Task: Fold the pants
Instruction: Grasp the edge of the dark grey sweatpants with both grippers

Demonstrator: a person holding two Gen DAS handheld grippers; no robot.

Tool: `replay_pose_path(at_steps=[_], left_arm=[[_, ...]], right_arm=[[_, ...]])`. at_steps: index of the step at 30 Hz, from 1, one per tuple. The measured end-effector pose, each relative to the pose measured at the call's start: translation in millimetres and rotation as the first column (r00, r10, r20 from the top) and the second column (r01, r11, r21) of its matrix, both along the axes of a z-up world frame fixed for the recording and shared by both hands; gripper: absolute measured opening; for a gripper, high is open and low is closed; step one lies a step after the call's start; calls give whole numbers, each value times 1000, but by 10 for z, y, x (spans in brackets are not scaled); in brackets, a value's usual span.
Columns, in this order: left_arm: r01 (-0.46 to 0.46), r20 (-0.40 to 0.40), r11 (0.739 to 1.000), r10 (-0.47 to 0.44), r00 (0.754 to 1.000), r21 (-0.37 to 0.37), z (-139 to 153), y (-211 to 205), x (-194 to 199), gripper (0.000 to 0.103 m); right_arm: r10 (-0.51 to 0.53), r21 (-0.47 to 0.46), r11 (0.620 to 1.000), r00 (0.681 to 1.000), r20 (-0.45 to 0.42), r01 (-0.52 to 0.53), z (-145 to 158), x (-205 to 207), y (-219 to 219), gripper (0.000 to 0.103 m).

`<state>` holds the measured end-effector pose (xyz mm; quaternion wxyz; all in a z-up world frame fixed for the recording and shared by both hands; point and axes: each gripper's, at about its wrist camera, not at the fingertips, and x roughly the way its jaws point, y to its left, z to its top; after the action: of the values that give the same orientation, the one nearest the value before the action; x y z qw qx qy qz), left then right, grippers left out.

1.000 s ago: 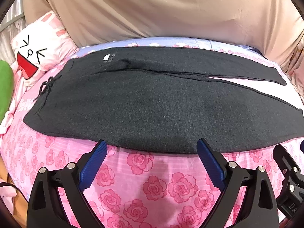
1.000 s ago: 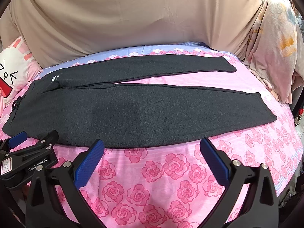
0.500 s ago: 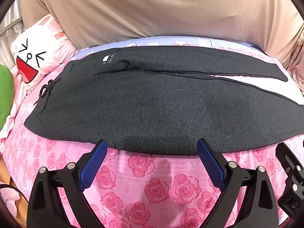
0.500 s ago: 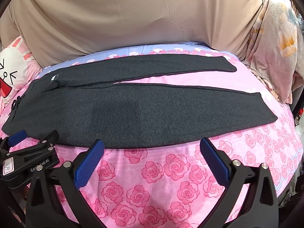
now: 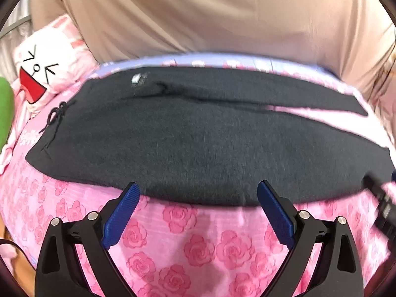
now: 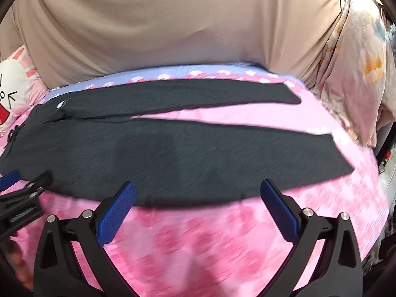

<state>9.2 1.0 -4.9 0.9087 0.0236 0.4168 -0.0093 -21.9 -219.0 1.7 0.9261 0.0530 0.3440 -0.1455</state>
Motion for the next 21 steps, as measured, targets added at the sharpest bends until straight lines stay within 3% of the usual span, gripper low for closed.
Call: replay_pose_path(at_steps=[4, 7, 13, 16, 19, 21], left_arm=[[0, -42, 998, 2, 999, 58, 13, -16, 50, 94], [25, -74, 1000, -26, 997, -8, 62, 38, 86, 94], [-39, 81, 997, 44, 996, -63, 335, 228, 213, 94], [-108, 98, 992, 114, 989, -63, 421, 384, 392, 94], [-122, 85, 993, 122, 989, -1, 471, 419, 574, 94], [-121, 95, 988, 111, 989, 98, 491, 387, 725, 94]], right_arm=[[-92, 15, 996, 996, 11, 92, 134, 150, -777, 98], [-117, 46, 992, 993, 23, 116, 228, 421, -1394, 98], [-130, 63, 989, 991, -37, 132, 171, 1241, -2340, 98], [-109, 60, 992, 993, -54, 113, 40, 1687, -2664, 98], [-111, 50, 992, 990, -91, 116, -103, 2096, -2873, 98], [-119, 48, 991, 987, -109, 125, -192, 2317, -2996, 98]])
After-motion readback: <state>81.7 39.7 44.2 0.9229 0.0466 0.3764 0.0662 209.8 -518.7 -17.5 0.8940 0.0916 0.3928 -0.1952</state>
